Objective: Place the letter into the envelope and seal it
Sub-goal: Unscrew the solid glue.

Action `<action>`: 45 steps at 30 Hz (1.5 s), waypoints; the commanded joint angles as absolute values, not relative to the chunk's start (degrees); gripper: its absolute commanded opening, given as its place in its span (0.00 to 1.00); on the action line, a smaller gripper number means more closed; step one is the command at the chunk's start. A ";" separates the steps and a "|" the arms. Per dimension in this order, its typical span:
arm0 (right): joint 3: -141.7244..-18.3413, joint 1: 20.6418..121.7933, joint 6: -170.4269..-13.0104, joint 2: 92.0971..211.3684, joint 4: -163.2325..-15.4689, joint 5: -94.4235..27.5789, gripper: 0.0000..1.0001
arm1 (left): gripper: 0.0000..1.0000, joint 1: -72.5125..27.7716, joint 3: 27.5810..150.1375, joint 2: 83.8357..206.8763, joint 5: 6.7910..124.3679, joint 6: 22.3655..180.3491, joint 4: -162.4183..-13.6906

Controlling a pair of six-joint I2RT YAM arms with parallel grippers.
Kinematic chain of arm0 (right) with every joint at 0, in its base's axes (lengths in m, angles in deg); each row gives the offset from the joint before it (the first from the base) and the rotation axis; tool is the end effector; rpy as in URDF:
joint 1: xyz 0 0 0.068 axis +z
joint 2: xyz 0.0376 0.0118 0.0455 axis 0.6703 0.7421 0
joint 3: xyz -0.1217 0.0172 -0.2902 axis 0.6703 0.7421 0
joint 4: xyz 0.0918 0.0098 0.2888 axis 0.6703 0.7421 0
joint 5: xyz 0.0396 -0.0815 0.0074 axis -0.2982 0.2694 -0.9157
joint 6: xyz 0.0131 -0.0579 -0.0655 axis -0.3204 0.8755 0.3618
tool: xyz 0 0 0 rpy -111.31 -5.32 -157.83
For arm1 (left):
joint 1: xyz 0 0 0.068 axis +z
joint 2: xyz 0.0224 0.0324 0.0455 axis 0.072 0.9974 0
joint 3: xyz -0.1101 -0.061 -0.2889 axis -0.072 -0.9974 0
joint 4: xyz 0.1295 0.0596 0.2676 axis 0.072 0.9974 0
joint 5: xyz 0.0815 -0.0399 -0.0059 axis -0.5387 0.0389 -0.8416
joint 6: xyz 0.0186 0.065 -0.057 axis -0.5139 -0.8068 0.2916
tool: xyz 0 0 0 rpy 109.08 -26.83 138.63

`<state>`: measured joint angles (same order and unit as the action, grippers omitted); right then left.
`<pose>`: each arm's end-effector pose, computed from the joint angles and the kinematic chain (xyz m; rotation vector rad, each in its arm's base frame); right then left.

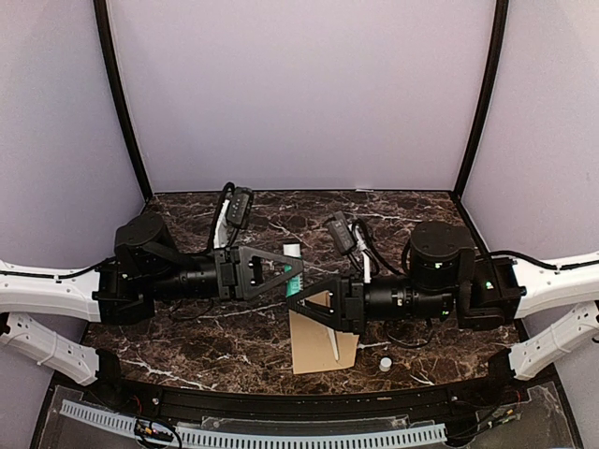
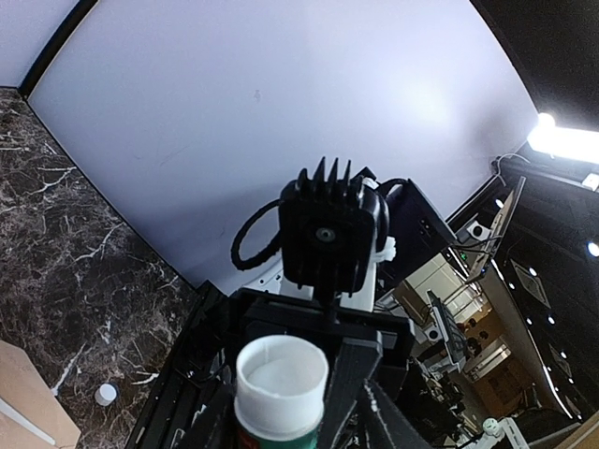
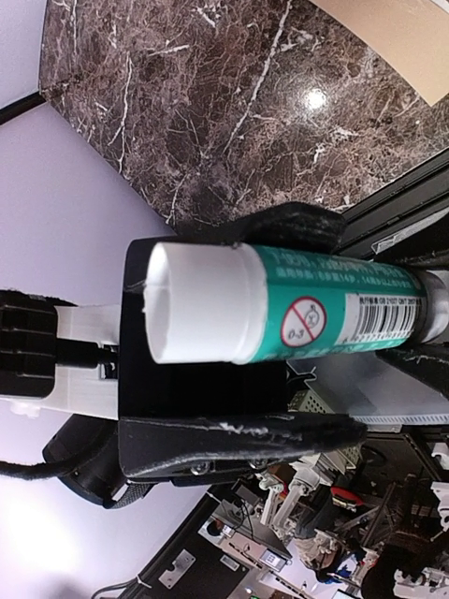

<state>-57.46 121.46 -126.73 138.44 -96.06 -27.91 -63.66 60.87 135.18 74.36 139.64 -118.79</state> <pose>0.0616 0.3439 0.3599 -0.6754 1.8876 1.5202 0.1029 -0.3129 0.3754 0.5547 1.5743 -1.8555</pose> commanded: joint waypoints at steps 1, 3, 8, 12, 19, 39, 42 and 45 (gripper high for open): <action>-59.31 121.08 -125.74 137.21 -95.51 -28.90 0.06 | 0.39 -63.90 62.24 133.51 74.38 139.86 -119.42; -59.42 121.16 -125.68 137.12 -95.31 -28.77 0.06 | 0.31 -63.90 62.36 133.69 74.57 139.99 -119.28; -58.84 121.04 -125.64 136.88 -95.59 -28.36 0.10 | 0.13 -63.90 62.63 134.10 74.41 140.14 -118.99; -56.67 121.06 -126.15 135.62 -98.75 -28.52 0.30 | 0.07 -63.90 62.21 133.84 73.46 139.93 -119.50; -50.48 120.61 -129.29 133.44 -110.35 -29.92 0.51 | 0.06 -63.90 60.76 132.53 71.95 140.01 -123.60; -51.21 120.52 -129.97 139.61 -123.42 -37.24 0.35 | 0.04 -63.90 60.53 132.86 74.35 140.84 -127.95; -51.16 120.43 -130.07 139.61 -124.12 -36.94 0.36 | 0.04 -63.90 60.46 132.96 74.68 141.12 -128.36; -51.16 120.41 -130.08 139.69 -124.77 -36.60 0.39 | 0.04 -63.90 60.48 133.05 75.13 141.34 -128.87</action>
